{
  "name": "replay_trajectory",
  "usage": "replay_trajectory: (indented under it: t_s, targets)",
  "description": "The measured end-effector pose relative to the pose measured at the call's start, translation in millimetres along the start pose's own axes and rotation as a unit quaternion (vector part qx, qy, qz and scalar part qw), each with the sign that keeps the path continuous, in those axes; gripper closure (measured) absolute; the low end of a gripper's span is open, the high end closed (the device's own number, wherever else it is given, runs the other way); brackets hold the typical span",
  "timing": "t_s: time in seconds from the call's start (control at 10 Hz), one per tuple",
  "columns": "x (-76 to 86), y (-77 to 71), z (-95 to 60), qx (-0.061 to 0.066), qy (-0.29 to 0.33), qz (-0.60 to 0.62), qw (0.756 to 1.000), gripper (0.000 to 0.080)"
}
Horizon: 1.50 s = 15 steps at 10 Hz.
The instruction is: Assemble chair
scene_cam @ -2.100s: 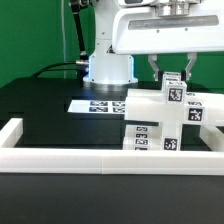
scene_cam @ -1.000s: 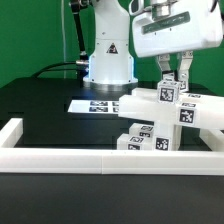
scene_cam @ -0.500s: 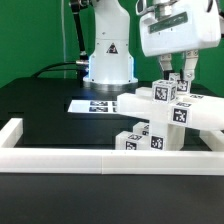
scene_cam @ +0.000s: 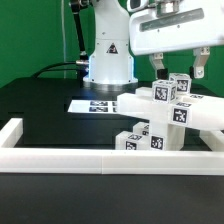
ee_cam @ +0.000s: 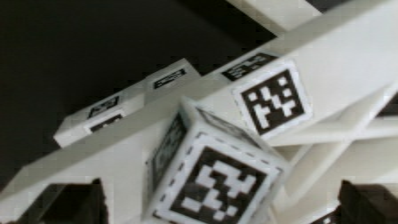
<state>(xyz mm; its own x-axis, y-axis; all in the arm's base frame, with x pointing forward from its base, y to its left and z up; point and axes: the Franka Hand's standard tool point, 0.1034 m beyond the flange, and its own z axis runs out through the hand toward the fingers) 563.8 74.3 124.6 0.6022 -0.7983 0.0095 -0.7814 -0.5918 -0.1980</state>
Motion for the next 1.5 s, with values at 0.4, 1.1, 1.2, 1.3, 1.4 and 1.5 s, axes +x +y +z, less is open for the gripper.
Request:
replay_trajectory:
  t_s: [0.4, 1.1, 1.2, 1.3, 1.4, 1.5]
  targets:
    - [-3.4, 1.9, 6.0, -0.024, 0.009, -0.187, 0.982, 0.0150]
    - [-3.0, 2.8, 7.3, -0.039, 0.008, -0.392, 0.919, 0.0230]
    - [-3.0, 2.8, 7.3, -0.039, 0.008, -0.392, 0.919, 0.0366]
    - [-3.1, 2.8, 7.3, -0.039, 0.008, -0.384, 0.922, 0.0366]
    - [-2.9, 2.9, 7.3, -0.039, 0.008, -0.384, 0.922, 0.0514]
    - [-3.0, 2.8, 7.3, -0.038, 0.008, -0.379, 0.924, 0.0513]
